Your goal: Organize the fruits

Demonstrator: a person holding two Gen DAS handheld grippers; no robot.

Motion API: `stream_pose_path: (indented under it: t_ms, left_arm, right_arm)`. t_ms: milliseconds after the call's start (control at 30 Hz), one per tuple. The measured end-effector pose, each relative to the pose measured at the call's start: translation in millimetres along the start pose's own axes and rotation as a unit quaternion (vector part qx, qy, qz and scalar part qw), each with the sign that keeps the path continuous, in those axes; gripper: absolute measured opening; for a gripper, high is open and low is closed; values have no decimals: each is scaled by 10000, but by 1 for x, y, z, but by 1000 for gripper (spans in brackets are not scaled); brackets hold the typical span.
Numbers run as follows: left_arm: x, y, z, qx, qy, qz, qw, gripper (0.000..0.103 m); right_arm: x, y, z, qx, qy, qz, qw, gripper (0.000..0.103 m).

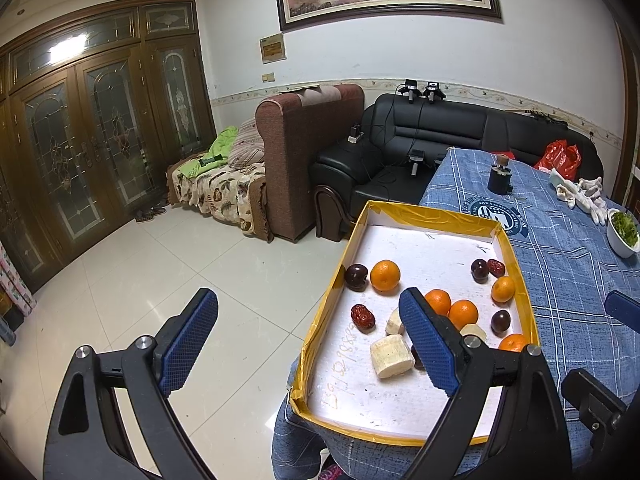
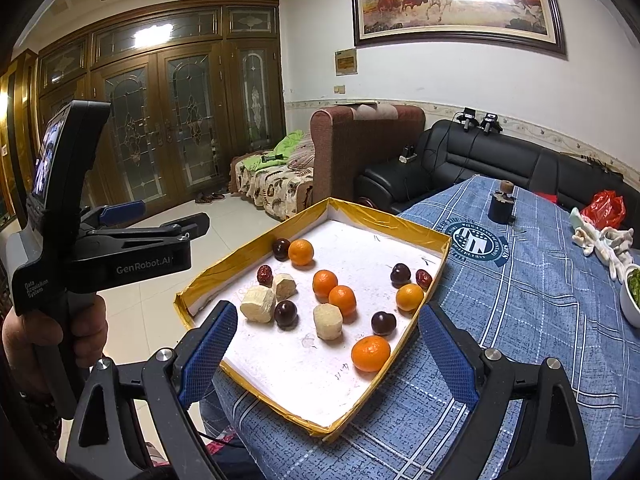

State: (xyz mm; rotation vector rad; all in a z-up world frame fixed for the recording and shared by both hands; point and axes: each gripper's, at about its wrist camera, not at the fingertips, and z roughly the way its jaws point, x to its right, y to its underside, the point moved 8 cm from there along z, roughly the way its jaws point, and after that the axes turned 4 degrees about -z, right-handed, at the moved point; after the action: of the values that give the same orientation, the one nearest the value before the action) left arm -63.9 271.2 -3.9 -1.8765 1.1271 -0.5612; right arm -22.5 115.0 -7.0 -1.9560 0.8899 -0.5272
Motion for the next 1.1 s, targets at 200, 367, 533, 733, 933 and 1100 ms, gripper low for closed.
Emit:
stream_pose_path:
  t_ms: [200, 367, 533, 733, 933, 1100]
  left_arm:
    - [0, 0, 0, 0, 0, -1, 10000, 93]
    - [-1, 1, 1, 6, 2, -22, 10000, 93]
    - [-2, 2, 3, 4, -4, -44, 10000, 93]
    - [-5, 4, 3, 5, -1, -100, 9999, 93]
    - [-6, 7, 4, -17, 15, -138, 9999, 93]
    - [-8, 7, 3, -13, 5, -166, 9999, 93]
  right_arm:
    - [-1, -1, 1, -3, 1, -3, 10000, 93]
    - [-4, -1, 0, 5, 13, -20, 10000, 93]
    - [-7, -1, 0, -12, 15, -43, 10000, 93]
    - [-12, -3, -1, -12, 23, -95, 10000, 93]
    - [-15, -4, 0, -13, 29, -113, 9999, 93]
    - [-17, -6, 2, -14, 24, -92, 10000, 93]
